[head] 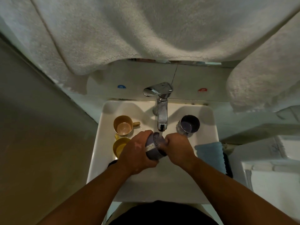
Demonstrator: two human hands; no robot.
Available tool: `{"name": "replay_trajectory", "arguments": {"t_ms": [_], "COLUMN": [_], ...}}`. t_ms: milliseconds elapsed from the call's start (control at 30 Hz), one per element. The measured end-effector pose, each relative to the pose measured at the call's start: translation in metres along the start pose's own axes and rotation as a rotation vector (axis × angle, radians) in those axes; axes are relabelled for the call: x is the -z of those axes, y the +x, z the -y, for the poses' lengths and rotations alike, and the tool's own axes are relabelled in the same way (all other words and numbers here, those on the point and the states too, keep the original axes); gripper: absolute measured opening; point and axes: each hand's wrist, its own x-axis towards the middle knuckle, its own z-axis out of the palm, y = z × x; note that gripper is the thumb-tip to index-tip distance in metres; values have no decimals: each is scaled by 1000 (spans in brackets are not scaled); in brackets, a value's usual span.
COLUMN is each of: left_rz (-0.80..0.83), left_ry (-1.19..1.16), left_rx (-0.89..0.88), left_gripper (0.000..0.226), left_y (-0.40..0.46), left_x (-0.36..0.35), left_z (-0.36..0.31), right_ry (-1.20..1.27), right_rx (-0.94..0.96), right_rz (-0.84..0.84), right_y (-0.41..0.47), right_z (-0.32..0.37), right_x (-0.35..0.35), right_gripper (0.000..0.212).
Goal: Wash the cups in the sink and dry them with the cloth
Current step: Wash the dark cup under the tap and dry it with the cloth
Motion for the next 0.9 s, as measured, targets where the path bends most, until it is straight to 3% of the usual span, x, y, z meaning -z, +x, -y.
{"name": "replay_trajectory", "arguments": {"t_ms": [100,233,367,567,700,800,900], "left_rz": [90,156,81,113,69,87,80], "left_ry": [73,-6,-38,-68,-45,-54,1], "left_rx": [-4,28,56,61,49,64,85], "left_gripper": [93,90,104,86,95,104,85], "left_y": [2,-1,-3,1,1,2,5], "left_x": [7,3,-3,3,-2,-6,-2], "left_z": [-5,-1,8,4,1,8,4], "right_ry": [214,431,409,316,79,155,382], "right_rx": [-9,-30,-78,80,148,166,111], "right_rz": [-93,-12,-49,46,42,48,56], "right_y": [3,6,2,8,11,12,6], "right_z": [3,1,2,-4,-8,-14,-13], "right_x": [-1,9,5,3,-2,-12,-8], "right_gripper": [6,17,31,8,24,34,19]}}
